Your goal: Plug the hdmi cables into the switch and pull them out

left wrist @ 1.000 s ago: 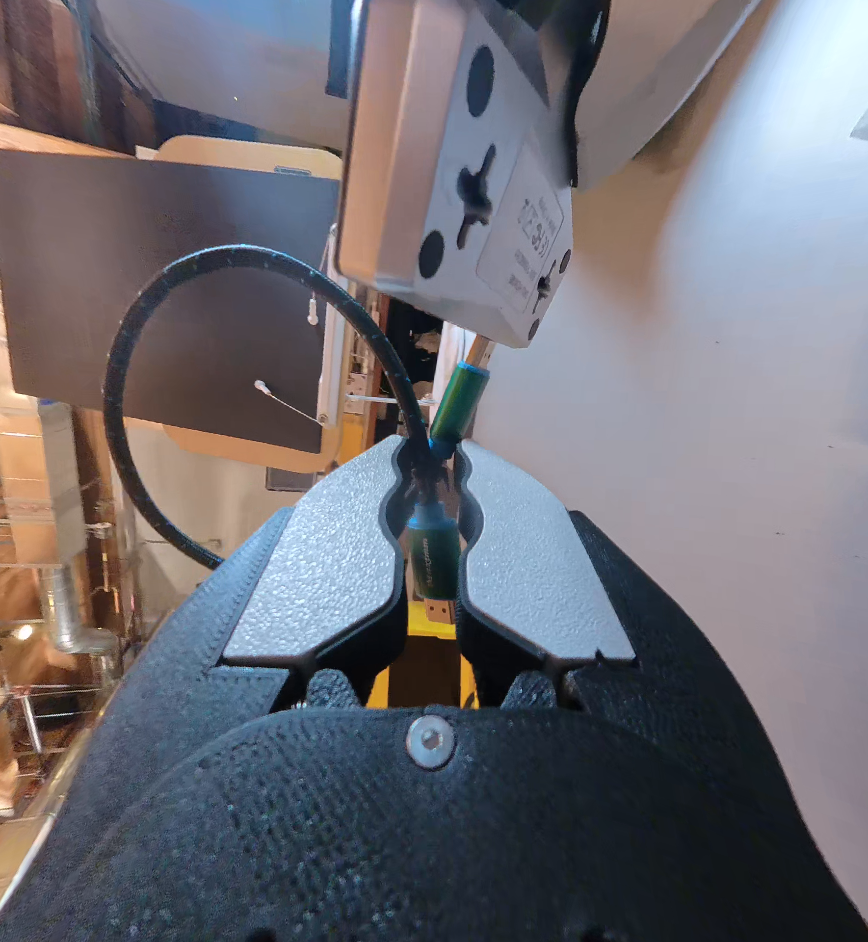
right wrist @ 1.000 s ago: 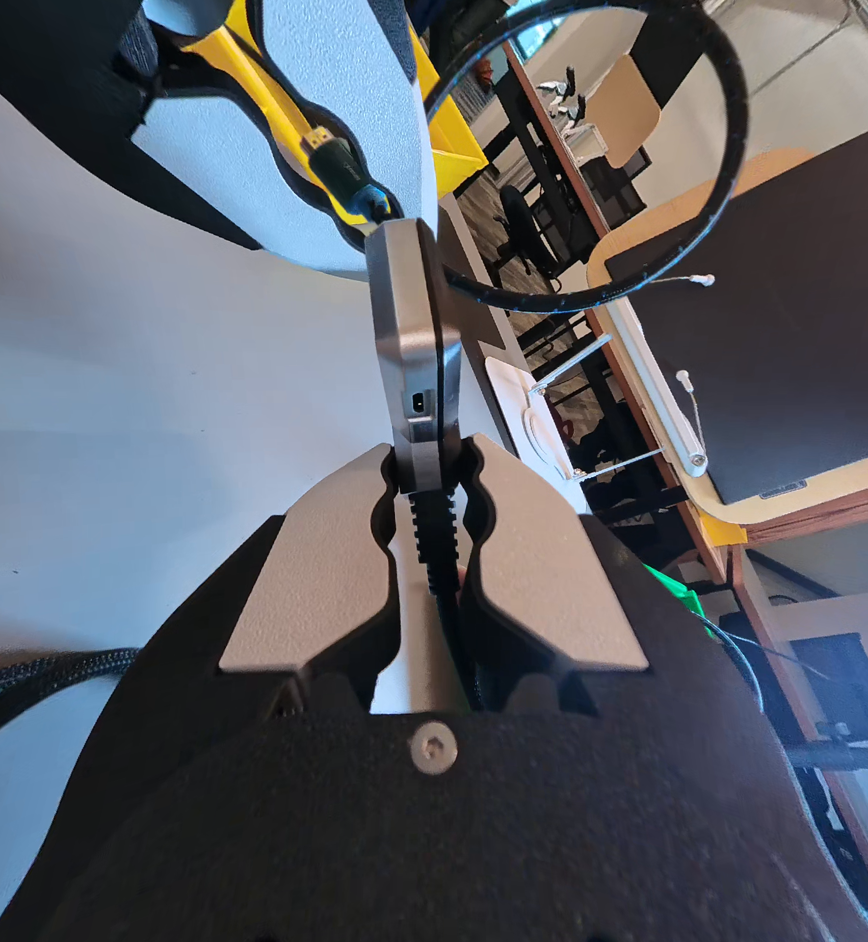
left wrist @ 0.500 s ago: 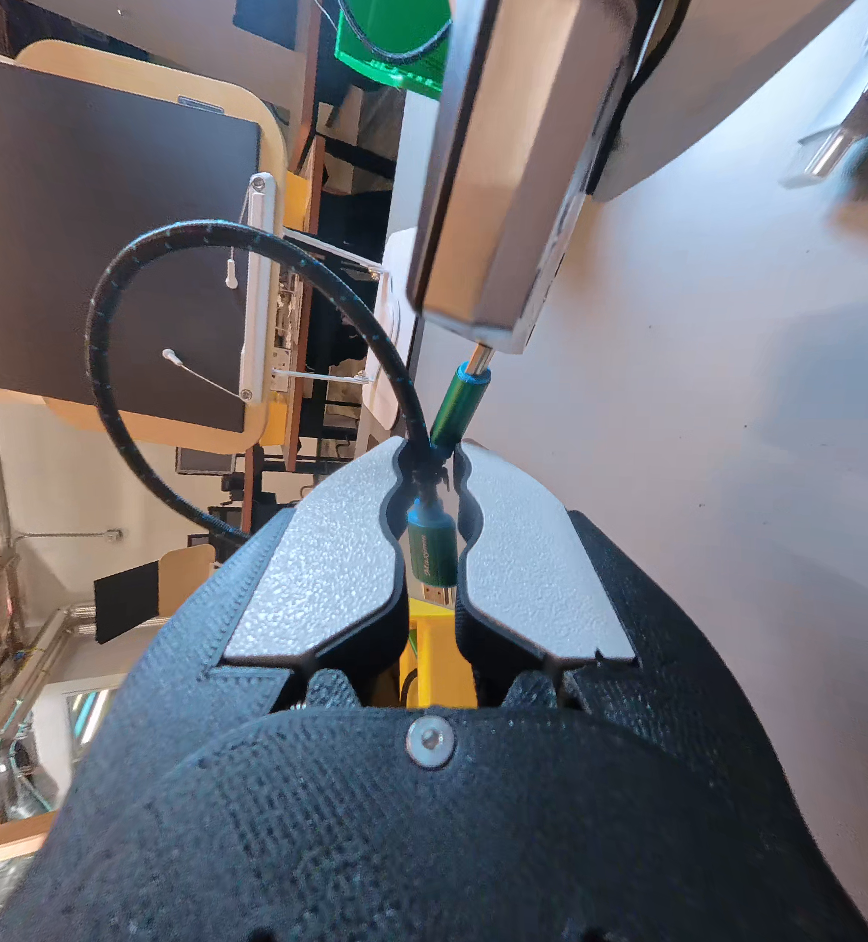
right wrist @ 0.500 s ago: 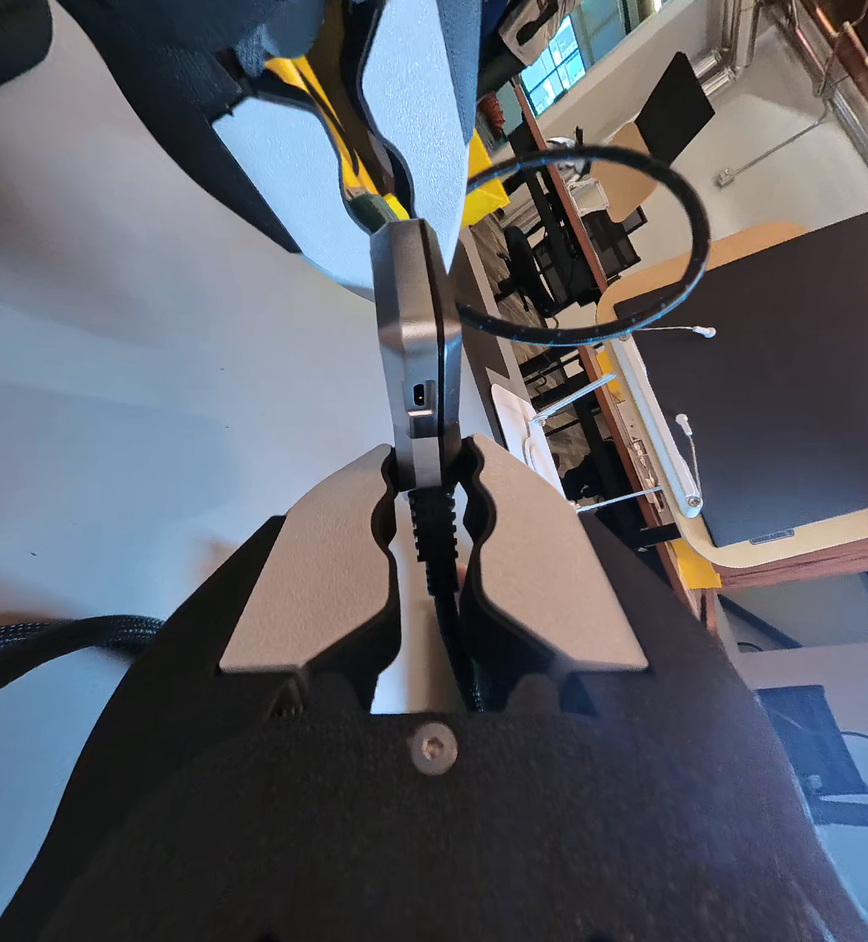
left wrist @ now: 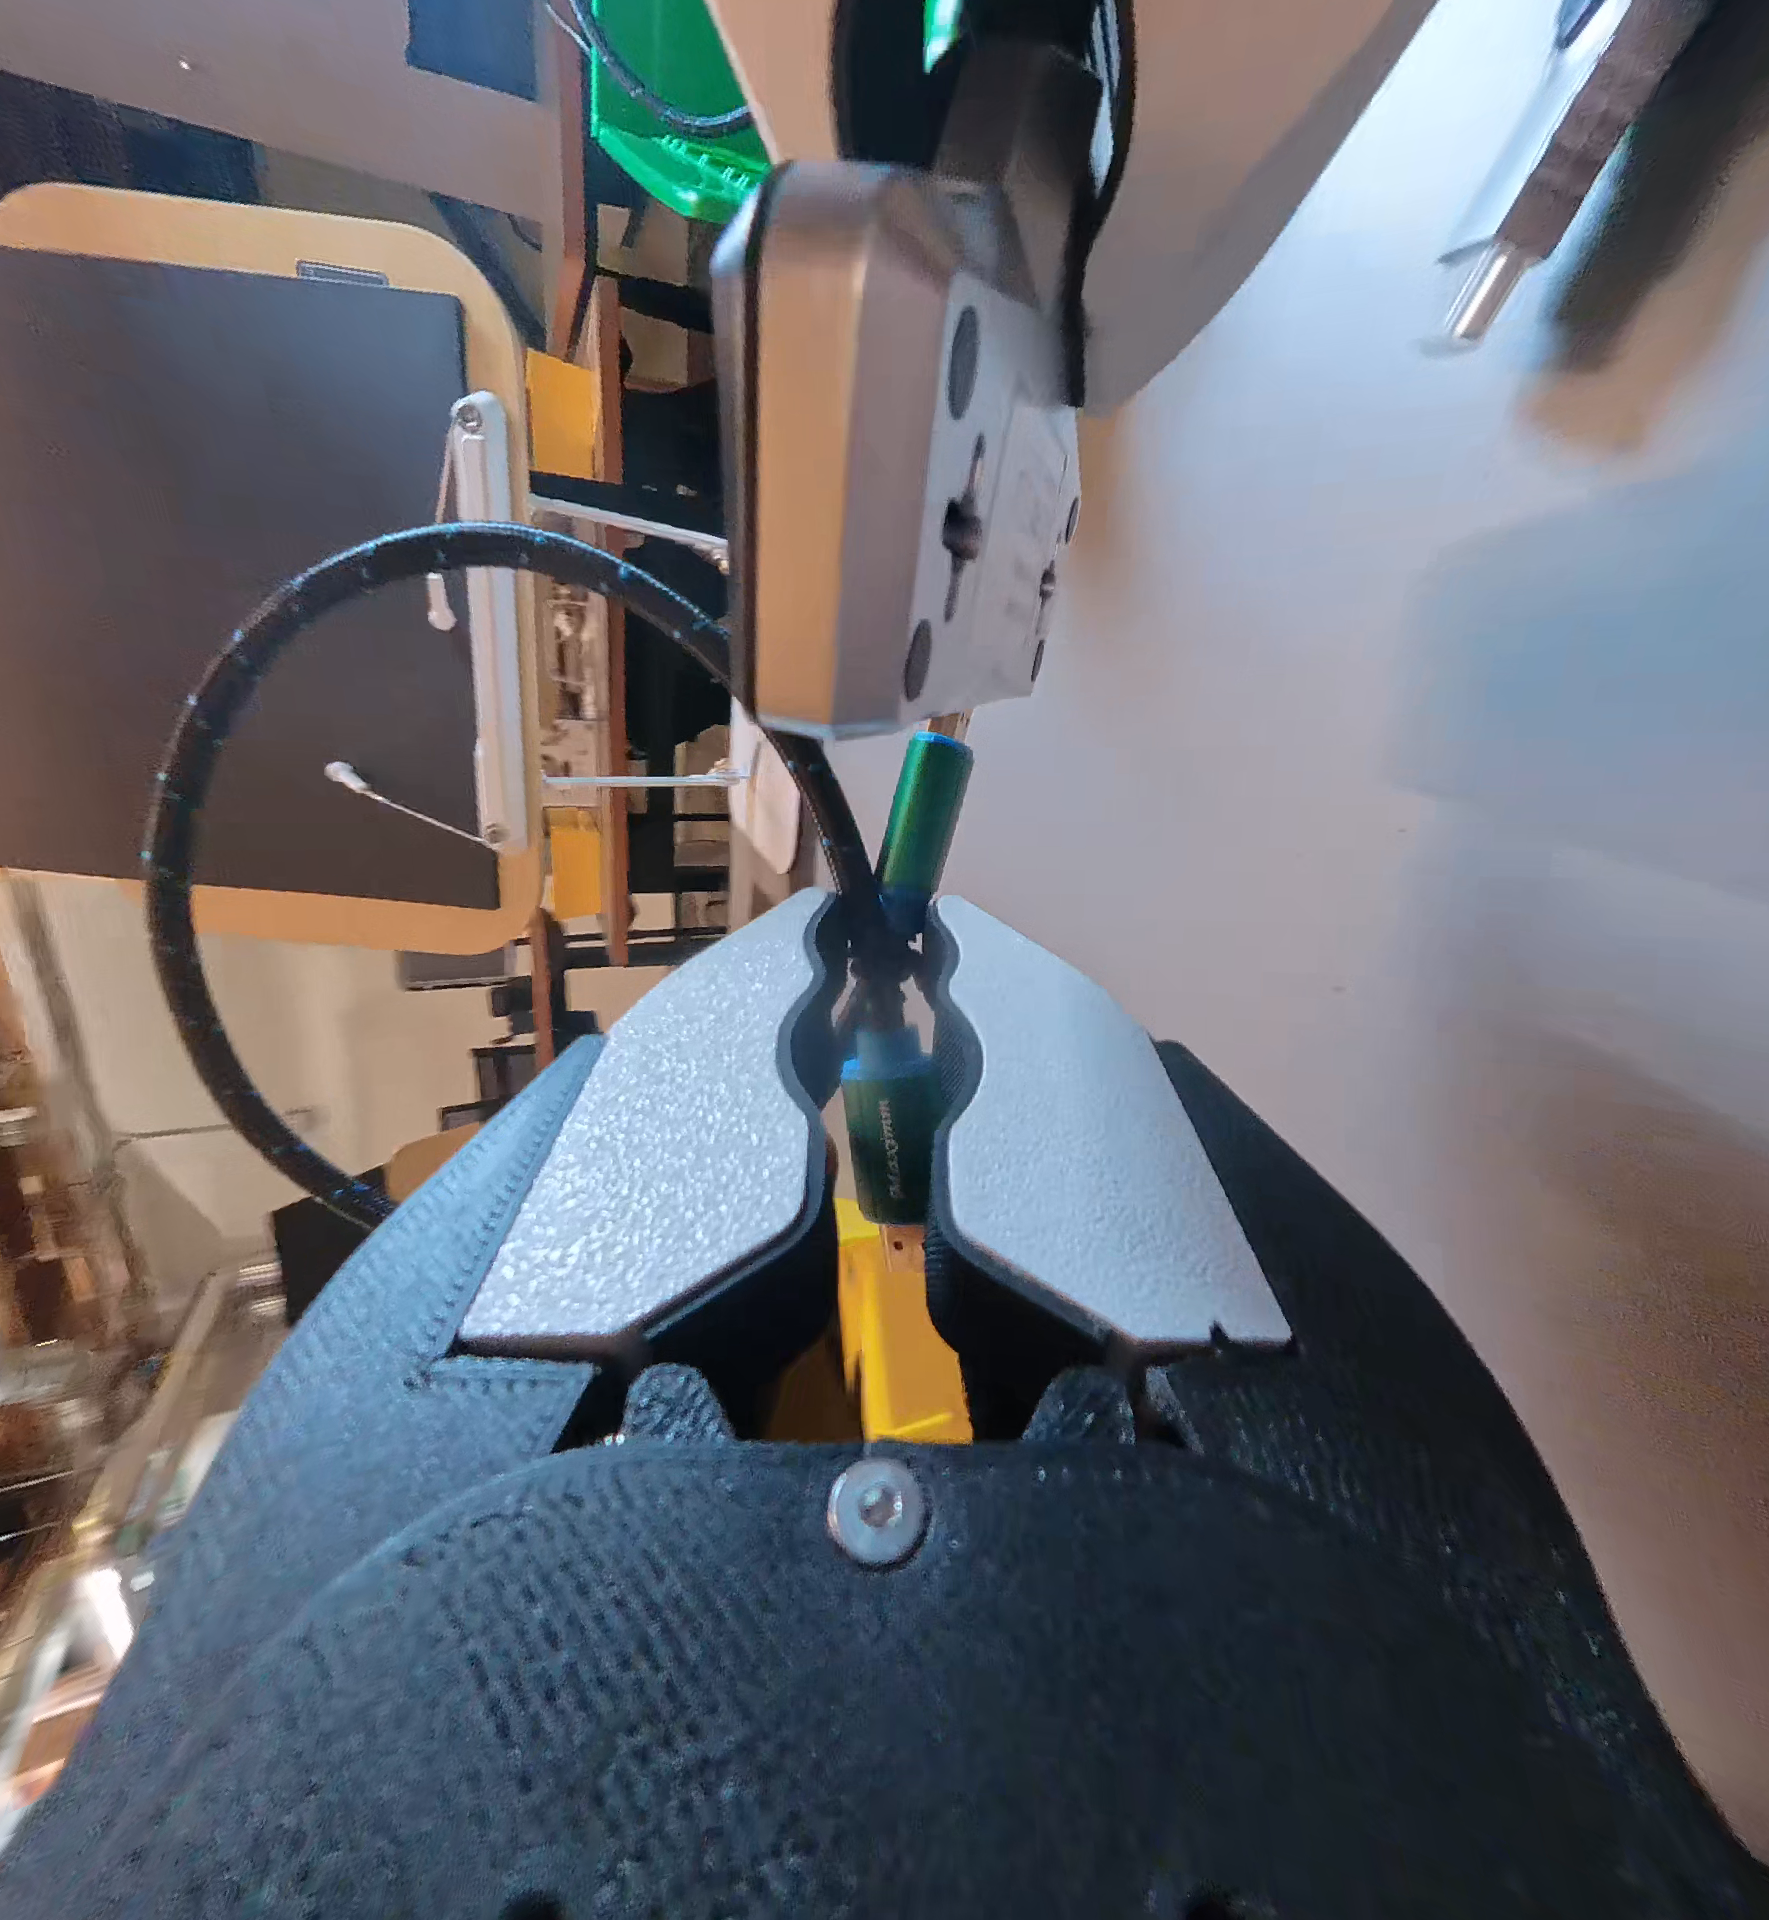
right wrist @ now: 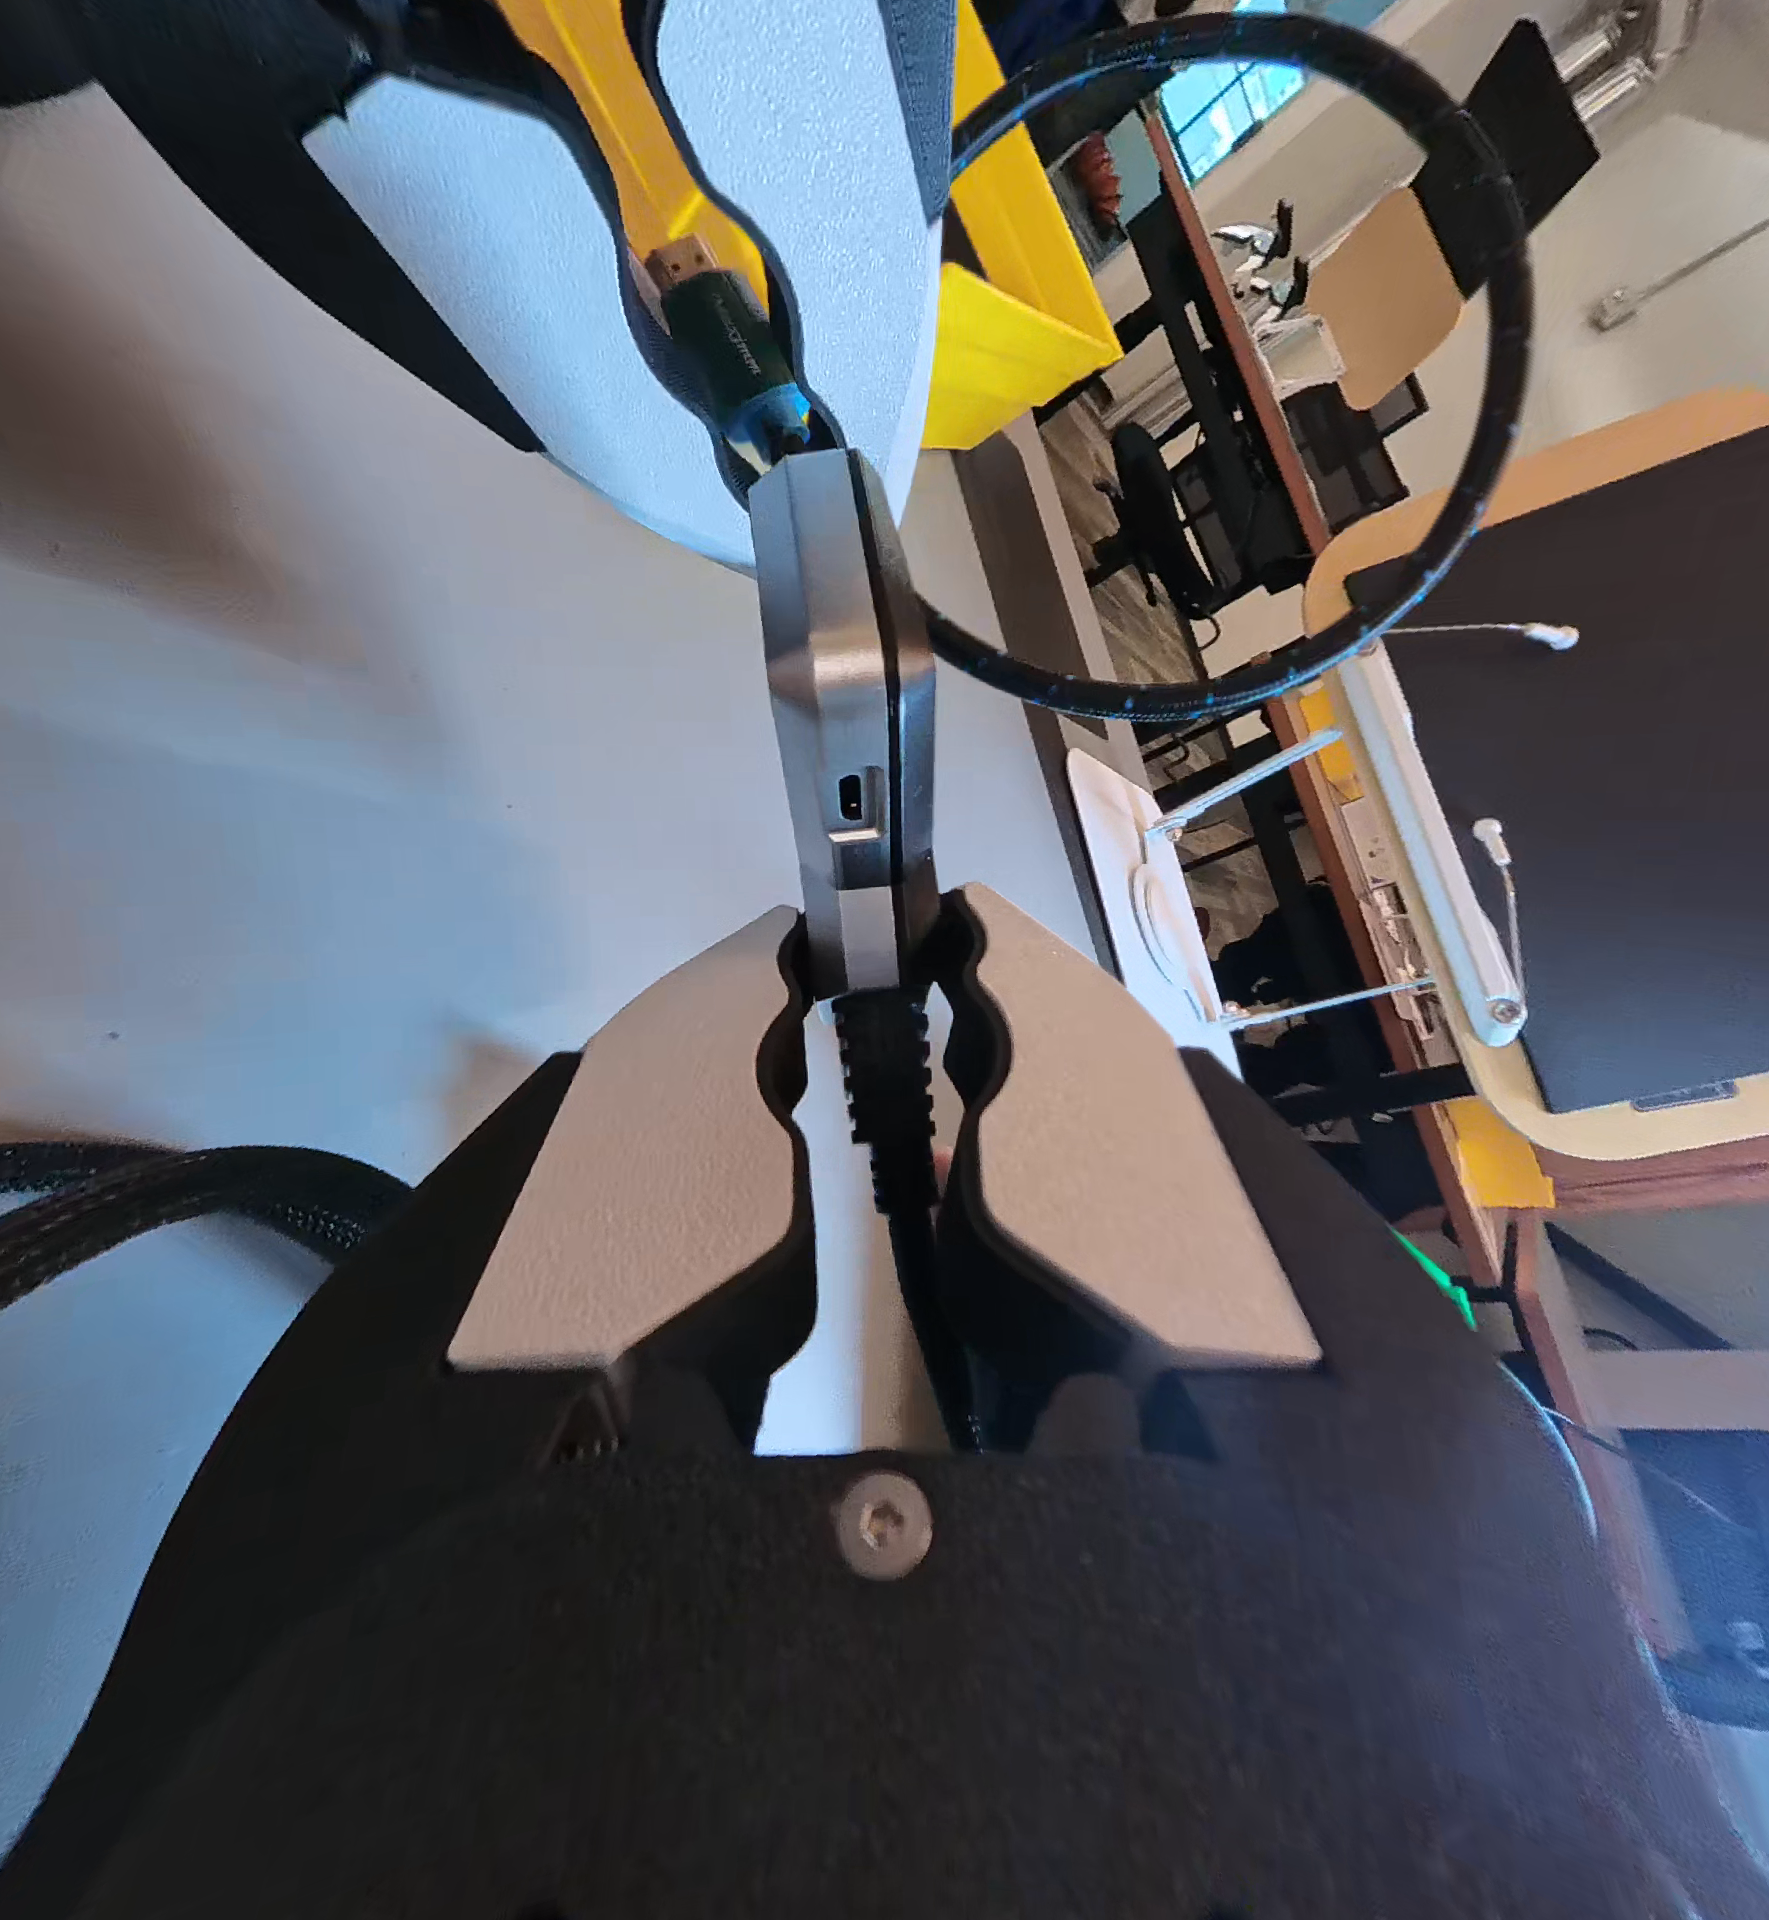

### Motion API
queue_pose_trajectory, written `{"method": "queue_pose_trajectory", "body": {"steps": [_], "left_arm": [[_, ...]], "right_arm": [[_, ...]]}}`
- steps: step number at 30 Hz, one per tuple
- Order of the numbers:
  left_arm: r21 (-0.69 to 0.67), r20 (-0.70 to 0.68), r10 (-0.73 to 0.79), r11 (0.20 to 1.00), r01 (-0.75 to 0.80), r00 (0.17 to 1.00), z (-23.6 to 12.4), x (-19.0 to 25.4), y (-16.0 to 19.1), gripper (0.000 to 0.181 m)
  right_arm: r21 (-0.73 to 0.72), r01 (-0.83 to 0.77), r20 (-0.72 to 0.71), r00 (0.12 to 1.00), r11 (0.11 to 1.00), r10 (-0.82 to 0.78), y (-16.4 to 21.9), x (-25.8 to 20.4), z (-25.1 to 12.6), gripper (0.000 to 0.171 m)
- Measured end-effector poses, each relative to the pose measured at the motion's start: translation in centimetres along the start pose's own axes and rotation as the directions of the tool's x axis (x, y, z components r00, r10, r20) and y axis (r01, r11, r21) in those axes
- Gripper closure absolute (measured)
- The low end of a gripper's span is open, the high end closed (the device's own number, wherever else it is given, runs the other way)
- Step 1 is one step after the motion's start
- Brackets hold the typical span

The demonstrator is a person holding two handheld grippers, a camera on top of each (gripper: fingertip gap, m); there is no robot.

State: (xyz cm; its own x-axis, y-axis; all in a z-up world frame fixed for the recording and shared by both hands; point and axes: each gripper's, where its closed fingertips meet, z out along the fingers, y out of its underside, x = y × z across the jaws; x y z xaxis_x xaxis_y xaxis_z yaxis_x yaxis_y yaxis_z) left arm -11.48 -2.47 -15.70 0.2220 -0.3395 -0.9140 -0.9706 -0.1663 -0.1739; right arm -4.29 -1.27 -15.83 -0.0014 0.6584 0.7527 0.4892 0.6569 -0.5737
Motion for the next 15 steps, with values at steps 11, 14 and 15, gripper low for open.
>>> {"method": "queue_pose_trajectory", "body": {"steps": [11, 14, 15], "left_arm": [[0.207, -0.246, -0.213, 0.942, 0.266, 0.946, -0.4, 0.7, -0.9, 0.169], [0.275, -0.328, -0.266, 0.891, 0.361, 0.906, -1.0, 0.5, -1.4, 0.170], [0.289, -0.361, -0.286, 0.871, 0.398, 0.887, -1.2, 0.4, -1.5, 0.170]], "right_arm": [[0.092, -0.105, 0.083, 0.992, 0.990, 0.098, -0.3, -0.3, -0.8, 0.149], [0.122, -0.143, 0.096, 0.987, 0.982, 0.132, -0.5, -0.1, -1.1, 0.149], [0.130, -0.151, 0.106, 0.985, 0.980, 0.138, -0.6, -0.1, -1.2, 0.149]]}}
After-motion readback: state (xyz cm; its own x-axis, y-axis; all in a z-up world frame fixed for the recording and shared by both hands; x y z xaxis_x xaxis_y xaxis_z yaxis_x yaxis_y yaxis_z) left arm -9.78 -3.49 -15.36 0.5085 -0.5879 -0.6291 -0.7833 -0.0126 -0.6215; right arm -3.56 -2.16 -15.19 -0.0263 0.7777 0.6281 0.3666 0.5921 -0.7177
